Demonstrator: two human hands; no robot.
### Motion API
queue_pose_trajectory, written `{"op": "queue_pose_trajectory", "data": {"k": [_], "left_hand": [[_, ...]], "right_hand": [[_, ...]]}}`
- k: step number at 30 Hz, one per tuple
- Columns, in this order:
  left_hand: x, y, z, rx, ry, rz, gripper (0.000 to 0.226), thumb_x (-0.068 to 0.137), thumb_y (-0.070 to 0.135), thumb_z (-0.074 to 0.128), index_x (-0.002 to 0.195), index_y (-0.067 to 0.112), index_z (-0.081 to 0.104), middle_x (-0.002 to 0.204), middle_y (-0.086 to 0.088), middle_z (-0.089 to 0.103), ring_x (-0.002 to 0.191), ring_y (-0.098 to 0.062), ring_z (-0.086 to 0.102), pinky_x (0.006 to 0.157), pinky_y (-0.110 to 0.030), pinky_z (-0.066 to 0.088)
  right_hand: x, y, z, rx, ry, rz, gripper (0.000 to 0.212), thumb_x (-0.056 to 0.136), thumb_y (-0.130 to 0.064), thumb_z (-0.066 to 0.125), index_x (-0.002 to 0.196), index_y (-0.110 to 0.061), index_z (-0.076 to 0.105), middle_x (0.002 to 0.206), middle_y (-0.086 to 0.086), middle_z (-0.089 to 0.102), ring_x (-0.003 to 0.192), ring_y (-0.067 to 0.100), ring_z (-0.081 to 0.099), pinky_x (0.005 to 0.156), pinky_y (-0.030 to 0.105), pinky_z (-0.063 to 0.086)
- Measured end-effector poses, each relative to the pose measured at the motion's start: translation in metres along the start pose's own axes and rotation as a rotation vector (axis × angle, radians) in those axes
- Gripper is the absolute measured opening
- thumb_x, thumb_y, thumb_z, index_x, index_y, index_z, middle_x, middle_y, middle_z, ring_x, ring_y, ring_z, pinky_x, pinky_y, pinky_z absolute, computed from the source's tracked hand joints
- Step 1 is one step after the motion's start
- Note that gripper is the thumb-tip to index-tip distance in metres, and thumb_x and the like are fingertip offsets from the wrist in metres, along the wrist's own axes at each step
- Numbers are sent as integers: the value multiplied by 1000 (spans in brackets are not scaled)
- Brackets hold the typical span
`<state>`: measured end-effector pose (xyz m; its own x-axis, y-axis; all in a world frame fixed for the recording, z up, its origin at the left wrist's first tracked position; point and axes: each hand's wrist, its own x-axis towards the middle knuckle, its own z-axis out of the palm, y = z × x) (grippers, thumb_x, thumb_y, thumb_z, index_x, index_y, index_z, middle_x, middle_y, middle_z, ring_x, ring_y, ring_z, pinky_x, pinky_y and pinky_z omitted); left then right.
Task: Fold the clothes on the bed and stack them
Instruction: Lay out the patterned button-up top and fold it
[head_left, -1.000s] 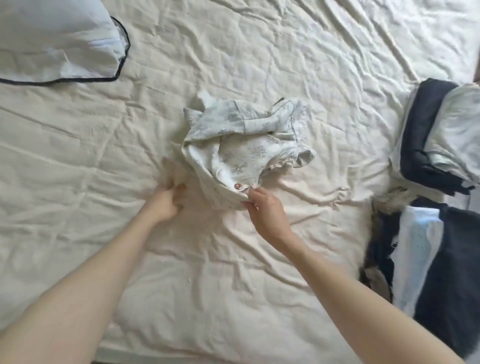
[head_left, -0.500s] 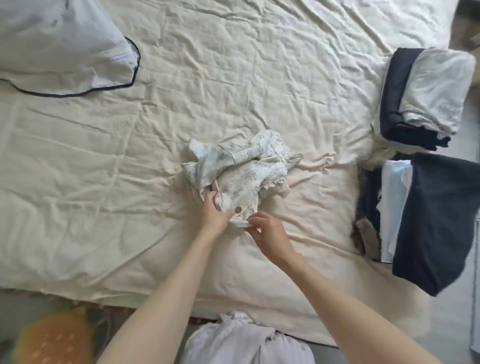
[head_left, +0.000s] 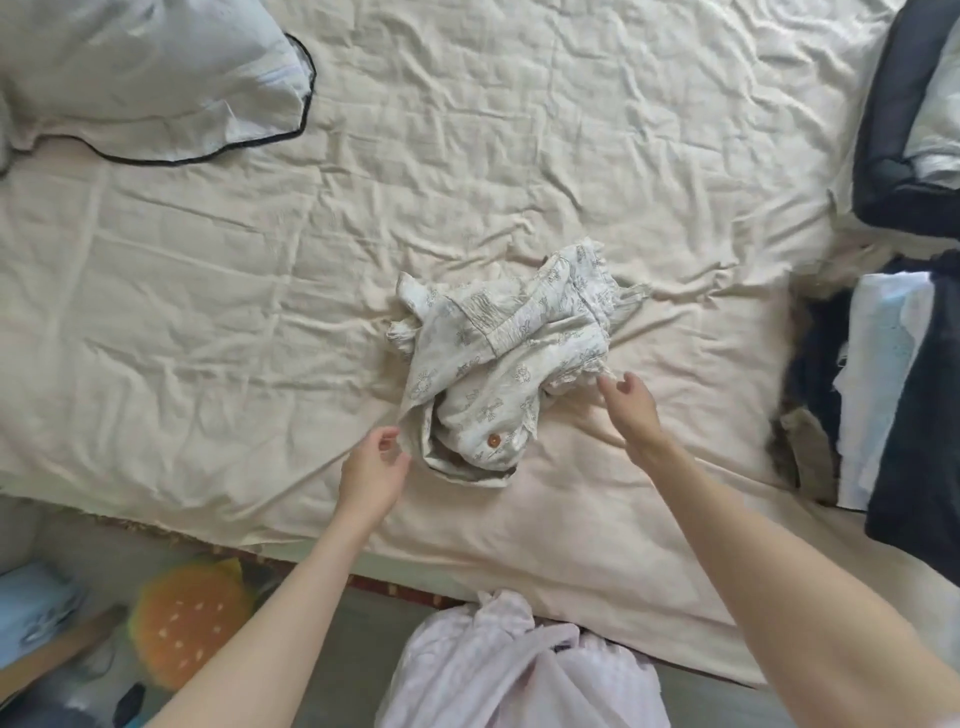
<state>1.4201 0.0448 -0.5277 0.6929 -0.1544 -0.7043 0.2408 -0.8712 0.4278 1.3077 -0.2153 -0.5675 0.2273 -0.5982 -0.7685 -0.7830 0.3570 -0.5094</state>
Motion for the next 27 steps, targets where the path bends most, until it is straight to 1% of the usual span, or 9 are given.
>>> {"op": "queue_pose_trajectory", "data": {"k": [3,7,9,12,15,17,21,24,27], "left_hand": [[9,18,2,27,38,121,30,92,16,57,122,12,57,120,-1,59,107,-13,54,87,-21,37],[14,52,13,-65,35,220,20,93,14,55,112,15,62,111,3,63,97,-7,56,79,-8,38],[14,75,15,-153,23,257,16,94,16,55,107,20,64,102,11,63,98,-8,58,77,-1,40],[14,113,14,-346,-56,208,23,92,34,58,113,24,62,107,13,63,104,-9,59,91,-24,50],[13,147,8,-473,-166,100,62,77,56,66,126,20,53,124,-1,60,110,-16,59,94,-39,51],[9,161,5,-304,-156,98,75,70,59,71,128,15,51,125,-2,60,110,-18,59,95,-40,50],[2,158,-1,-251,106,134,24,89,31,64,97,9,62,93,-6,67,88,-23,63,83,-39,53],[-6,148,-18,-510,113,3,43,90,30,63,114,-5,54,112,-14,60,111,-32,58,97,-49,47],[-14,140,-43,-707,81,5,30,90,25,64,103,0,57,104,-14,65,103,-29,62,89,-45,52]], "right_hand": [[32,-17,4,130,-58,103,60,96,-33,53,143,0,33,143,12,41,130,24,41,101,33,32],[32,-42,18,376,52,122,4,91,-12,60,94,-12,63,86,0,58,76,14,57,71,20,46],[17,-52,28,356,57,-35,26,91,-10,59,115,-2,61,99,1,63,89,20,64,81,27,53],[-18,-55,38,39,-11,-396,30,92,-18,60,119,-4,64,97,2,65,87,17,60,80,31,48],[-48,-44,40,-273,-85,-750,26,91,-7,59,115,-10,68,90,10,60,80,19,53,72,27,41],[-63,-38,41,-362,-142,-867,31,91,-2,58,118,-13,68,86,11,55,78,17,46,68,23,32],[-72,-37,34,-373,-162,-813,26,92,-8,59,116,-10,68,85,4,52,78,18,48,68,18,28],[-75,-36,21,-375,-142,-751,24,90,-17,63,111,-7,68,81,-4,48,74,13,46,67,17,27],[-80,-44,8,-400,-144,-672,23,88,-20,66,108,-9,68,79,-2,50,76,14,49,67,18,27]]}}
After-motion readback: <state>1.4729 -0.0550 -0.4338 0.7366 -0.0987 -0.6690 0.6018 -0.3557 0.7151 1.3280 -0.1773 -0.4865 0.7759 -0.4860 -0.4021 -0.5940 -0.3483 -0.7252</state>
